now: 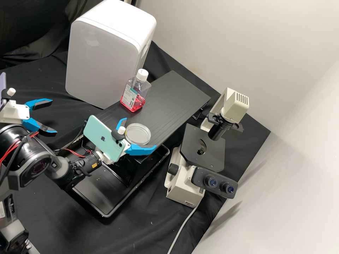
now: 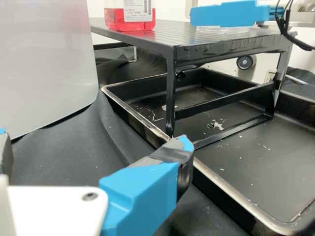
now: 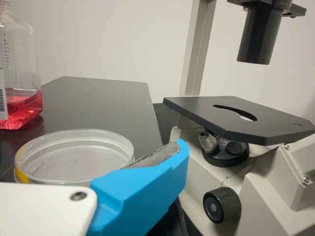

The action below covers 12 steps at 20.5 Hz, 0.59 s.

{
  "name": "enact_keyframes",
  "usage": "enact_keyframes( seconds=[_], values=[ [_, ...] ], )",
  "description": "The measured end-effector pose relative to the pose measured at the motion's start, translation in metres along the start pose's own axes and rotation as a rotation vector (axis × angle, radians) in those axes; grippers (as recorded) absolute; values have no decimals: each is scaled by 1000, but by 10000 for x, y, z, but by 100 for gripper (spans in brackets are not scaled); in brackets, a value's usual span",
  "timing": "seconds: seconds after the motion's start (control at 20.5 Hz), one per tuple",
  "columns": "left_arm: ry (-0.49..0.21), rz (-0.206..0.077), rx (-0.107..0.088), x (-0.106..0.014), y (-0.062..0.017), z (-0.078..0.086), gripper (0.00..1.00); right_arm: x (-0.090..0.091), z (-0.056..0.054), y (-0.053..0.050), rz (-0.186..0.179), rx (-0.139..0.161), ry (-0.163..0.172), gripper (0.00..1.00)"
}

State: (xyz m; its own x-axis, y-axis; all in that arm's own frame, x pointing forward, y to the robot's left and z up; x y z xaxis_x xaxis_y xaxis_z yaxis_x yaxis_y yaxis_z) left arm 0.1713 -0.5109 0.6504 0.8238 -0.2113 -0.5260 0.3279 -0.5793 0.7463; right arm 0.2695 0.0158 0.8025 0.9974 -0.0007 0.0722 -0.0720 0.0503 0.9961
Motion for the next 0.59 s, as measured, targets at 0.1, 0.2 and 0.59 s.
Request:
enact_keyframes(
  seconds=[0.1,0.2,0.59],
  values=[
    [-2,0,0,-1,-1,3,100,-2,-7,8,3,0,3,0],
    [-2,0,0,-1,-1,3,100,-3,-9,11,4,0,3,0],
    [-6,-2,1,-4,-6,16,100,-9,-30,34,13,1,11,0]
  ],
)
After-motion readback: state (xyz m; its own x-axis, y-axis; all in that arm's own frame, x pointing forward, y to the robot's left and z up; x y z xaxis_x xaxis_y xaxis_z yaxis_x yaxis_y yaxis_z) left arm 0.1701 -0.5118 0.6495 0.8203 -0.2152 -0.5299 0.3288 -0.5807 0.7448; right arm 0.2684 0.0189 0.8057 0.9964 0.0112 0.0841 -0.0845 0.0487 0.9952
